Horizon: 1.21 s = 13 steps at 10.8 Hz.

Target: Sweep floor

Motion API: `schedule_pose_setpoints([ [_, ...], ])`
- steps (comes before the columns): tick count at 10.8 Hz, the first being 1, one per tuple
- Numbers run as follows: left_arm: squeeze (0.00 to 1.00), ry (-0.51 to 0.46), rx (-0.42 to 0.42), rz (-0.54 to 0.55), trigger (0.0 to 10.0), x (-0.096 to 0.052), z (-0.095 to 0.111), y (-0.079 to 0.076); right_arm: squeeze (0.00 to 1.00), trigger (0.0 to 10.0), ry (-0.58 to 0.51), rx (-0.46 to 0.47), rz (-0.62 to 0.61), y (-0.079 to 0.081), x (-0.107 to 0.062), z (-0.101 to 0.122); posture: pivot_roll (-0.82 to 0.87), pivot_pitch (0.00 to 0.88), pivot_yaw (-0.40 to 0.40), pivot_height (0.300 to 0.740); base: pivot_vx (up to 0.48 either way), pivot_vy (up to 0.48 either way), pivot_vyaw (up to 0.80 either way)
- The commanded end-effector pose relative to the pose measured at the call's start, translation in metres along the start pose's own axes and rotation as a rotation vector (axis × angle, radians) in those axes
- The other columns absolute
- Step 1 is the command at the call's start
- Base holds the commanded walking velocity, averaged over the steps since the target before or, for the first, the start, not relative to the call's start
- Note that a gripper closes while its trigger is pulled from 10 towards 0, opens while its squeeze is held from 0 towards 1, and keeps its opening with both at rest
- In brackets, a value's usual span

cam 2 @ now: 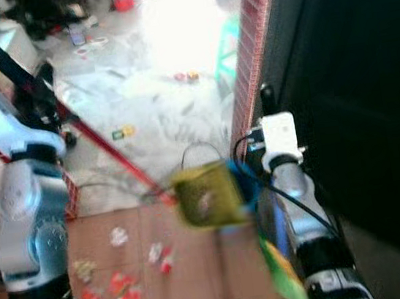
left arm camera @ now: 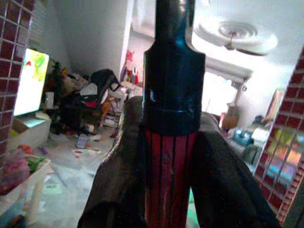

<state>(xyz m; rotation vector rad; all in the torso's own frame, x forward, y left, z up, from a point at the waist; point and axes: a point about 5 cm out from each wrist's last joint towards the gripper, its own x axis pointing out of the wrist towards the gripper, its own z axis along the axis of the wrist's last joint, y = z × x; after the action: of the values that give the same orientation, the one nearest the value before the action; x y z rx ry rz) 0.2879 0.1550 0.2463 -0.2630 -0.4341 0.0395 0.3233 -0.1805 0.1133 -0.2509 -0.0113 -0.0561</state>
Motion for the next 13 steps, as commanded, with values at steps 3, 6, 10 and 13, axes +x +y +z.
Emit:
schedule_pose_setpoints([
  [3,0.0,-0.039,0.034,0.004,10.0,0.003,0.002,-0.002,0.0,10.0,-0.032,-0.002,0.013,0.004,0.003,0.009,-0.06,0.0,-0.033,0.74,0.474,0.0,0.0],
  [6,0.0,-0.033,0.076,-0.019,10.0,0.004,-0.004,-0.007,0.0,10.0,-0.031,-0.001,0.015,0.004,0.003,0.009,-0.06,0.0,-0.034,0.74,0.45,0.0,0.0],
  [10,0.0,-0.094,0.182,-0.005,10.0,0.006,-0.003,-0.012,0.0,10.0,-0.031,0.013,0.025,0.006,0.004,0.011,-0.06,0.0,-0.035,0.74,0.0,0.0,0.0],
  [13,0.0,-0.137,0.263,-0.034,10.0,0.006,-0.007,-0.027,0.0,10.0,-0.03,0.011,0.029,0.007,0.003,0.01,-0.06,0.0,-0.037,0.74,0.0,0.0,0.0],
])
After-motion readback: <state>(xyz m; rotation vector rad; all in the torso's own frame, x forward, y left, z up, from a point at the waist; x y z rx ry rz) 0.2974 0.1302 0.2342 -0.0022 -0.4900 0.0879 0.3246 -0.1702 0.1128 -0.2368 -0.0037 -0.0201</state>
